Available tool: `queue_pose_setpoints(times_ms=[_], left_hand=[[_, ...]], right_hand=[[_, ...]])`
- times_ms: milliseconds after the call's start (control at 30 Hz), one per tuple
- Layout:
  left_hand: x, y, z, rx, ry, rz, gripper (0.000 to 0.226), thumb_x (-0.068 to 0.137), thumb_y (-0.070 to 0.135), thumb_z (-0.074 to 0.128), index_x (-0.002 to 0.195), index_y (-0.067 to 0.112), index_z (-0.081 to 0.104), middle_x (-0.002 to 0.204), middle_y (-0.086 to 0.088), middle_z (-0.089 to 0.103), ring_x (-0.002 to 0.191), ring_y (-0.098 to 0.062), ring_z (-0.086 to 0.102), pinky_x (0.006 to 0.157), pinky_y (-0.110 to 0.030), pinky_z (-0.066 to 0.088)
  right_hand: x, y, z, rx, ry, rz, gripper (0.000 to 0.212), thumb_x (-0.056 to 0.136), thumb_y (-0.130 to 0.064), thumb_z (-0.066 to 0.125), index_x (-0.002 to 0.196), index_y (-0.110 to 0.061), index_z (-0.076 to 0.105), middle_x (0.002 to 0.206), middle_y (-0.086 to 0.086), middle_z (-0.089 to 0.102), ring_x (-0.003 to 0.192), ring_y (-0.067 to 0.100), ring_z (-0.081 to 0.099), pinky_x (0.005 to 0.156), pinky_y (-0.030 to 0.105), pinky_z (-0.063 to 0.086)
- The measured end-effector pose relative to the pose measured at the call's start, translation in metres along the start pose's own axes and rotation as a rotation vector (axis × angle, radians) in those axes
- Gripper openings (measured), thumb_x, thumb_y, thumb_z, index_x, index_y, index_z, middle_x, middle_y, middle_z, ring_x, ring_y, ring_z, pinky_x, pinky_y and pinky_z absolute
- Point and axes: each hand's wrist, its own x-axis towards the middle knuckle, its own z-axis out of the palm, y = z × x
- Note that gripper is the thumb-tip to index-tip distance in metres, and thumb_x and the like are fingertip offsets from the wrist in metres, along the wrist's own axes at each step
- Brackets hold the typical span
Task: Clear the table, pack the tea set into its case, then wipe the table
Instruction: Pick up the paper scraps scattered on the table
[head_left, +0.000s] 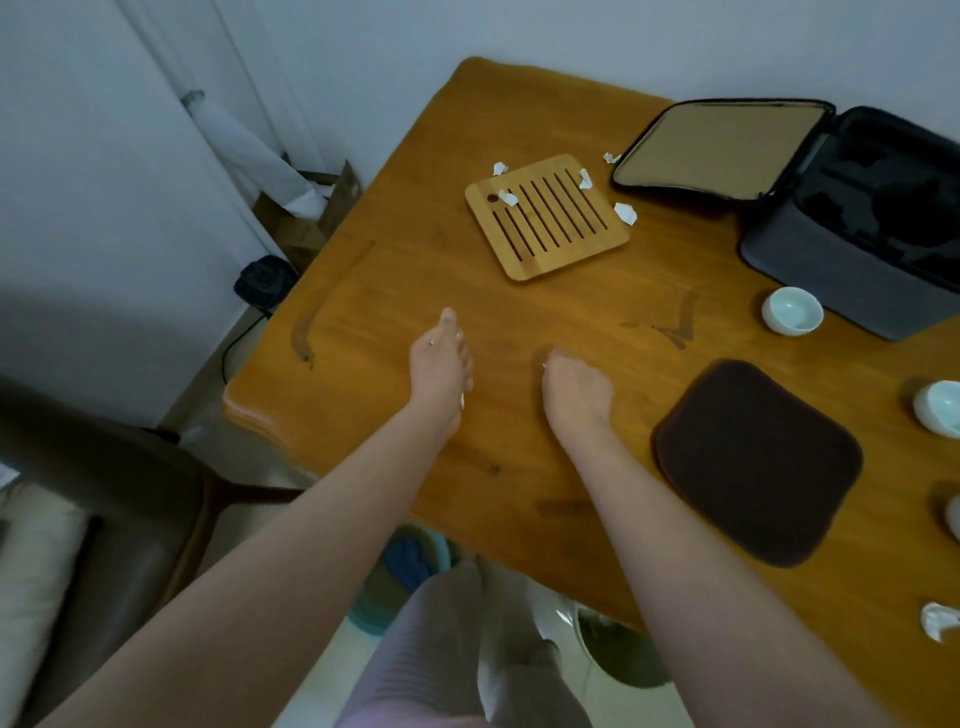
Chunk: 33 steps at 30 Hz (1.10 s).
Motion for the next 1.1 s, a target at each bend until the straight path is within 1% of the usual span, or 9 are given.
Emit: queue_pose_setpoints(times_ms=[300,567,633,700,767,833,933,1000,1100], left_hand=[[-0.073,-0.045,0.015,-0.240,0.057,-0.246,0.041,0.100,0.040,0.045,0.064,0.021,0.038,0.054,0.005,0.025,0.039,-0.009,0.024,0.038,-0.023,0.022],[-0.127,-0.071,0.030,-0.193,0.005,-0.340,0.035,0.098,0.042,0.050,0.072,0.018,0.049,0.056,0.004,0.036,0.045,-0.010,0.033,0.038,-0.021,0.027],[-0.145,-0.076,0.040,-0.170,-0.035,-0.374,0.032,0.098,0.042,0.049,0.093,0.014,0.063,0.079,-0.006,0.064,0.068,-0.016,0.064,0.042,-0.020,0.037],[-0.163,-0.084,0.048,-0.154,-0.053,-0.415,0.043,0.099,0.040,0.049,0.124,0.008,0.060,0.118,-0.018,0.065,0.109,-0.024,0.065,0.053,-0.018,0.049],[-0.179,-0.097,0.054,-0.162,-0.127,-0.446,0.028,0.099,0.040,0.049,0.101,0.016,0.062,0.076,-0.011,0.066,0.066,-0.010,0.065,0.038,-0.017,0.036],[-0.191,-0.109,0.058,-0.138,-0.161,-0.471,0.026,0.099,0.039,0.048,0.084,0.018,0.054,0.054,-0.001,0.044,0.039,-0.008,0.041,0.033,-0.018,0.027],[-0.206,-0.133,0.056,-0.075,-0.223,-0.466,0.027,0.100,0.035,0.047,0.100,0.012,0.062,0.056,-0.019,0.057,0.044,-0.022,0.060,0.032,-0.016,0.027],[-0.214,-0.151,0.047,-0.094,-0.239,-0.495,0.032,0.100,0.034,0.046,0.074,0.017,0.051,0.039,-0.001,0.042,0.031,-0.010,0.041,0.031,-0.018,0.024],[-0.222,-0.180,0.026,-0.156,-0.249,-0.547,0.042,0.100,0.034,0.044,0.062,0.020,0.032,0.044,0.007,0.023,0.034,-0.007,0.020,0.032,-0.020,0.019]], right_hand=[[-0.065,0.048,-0.009,0.848,0.065,0.134,0.018,0.102,-0.025,0.042,0.105,-0.017,0.059,0.089,-0.003,0.059,0.085,0.018,0.059,0.078,0.036,0.052],[-0.146,0.086,-0.038,1.693,-0.193,0.394,0.018,0.103,-0.023,0.047,0.104,-0.008,0.057,0.058,-0.001,0.037,0.045,0.007,0.032,0.041,0.020,0.029],[-0.165,0.098,-0.037,1.837,-0.214,0.471,0.017,0.102,-0.021,0.048,0.104,-0.007,0.057,0.056,-0.001,0.034,0.042,0.007,0.028,0.038,0.019,0.025],[-0.182,0.107,-0.032,1.959,-0.204,0.518,0.015,0.103,-0.019,0.047,0.097,-0.008,0.055,0.052,-0.002,0.032,0.037,0.006,0.025,0.036,0.019,0.022],[-0.197,0.114,-0.025,2.089,-0.178,0.550,0.019,0.103,-0.017,0.045,0.085,-0.011,0.048,0.048,-0.003,0.030,0.032,0.005,0.023,0.034,0.018,0.020],[-0.210,0.118,-0.016,2.156,-0.157,0.556,0.024,0.103,-0.017,0.045,0.079,-0.013,0.044,0.047,-0.003,0.029,0.031,0.005,0.021,0.035,0.018,0.019],[-0.235,0.121,0.005,2.192,-0.152,0.534,0.029,0.103,-0.016,0.044,0.074,-0.014,0.041,0.045,-0.004,0.027,0.030,0.005,0.019,0.033,0.018,0.023],[-0.254,0.121,0.022,2.174,-0.200,0.537,0.032,0.103,-0.015,0.043,0.072,-0.014,0.040,0.042,-0.004,0.027,0.028,0.005,0.019,0.032,0.017,0.025],[-0.283,0.126,0.049,2.150,-0.297,0.550,0.032,0.103,-0.016,0.043,0.071,-0.014,0.039,0.041,-0.004,0.028,0.028,0.004,0.020,0.032,0.017,0.021]])
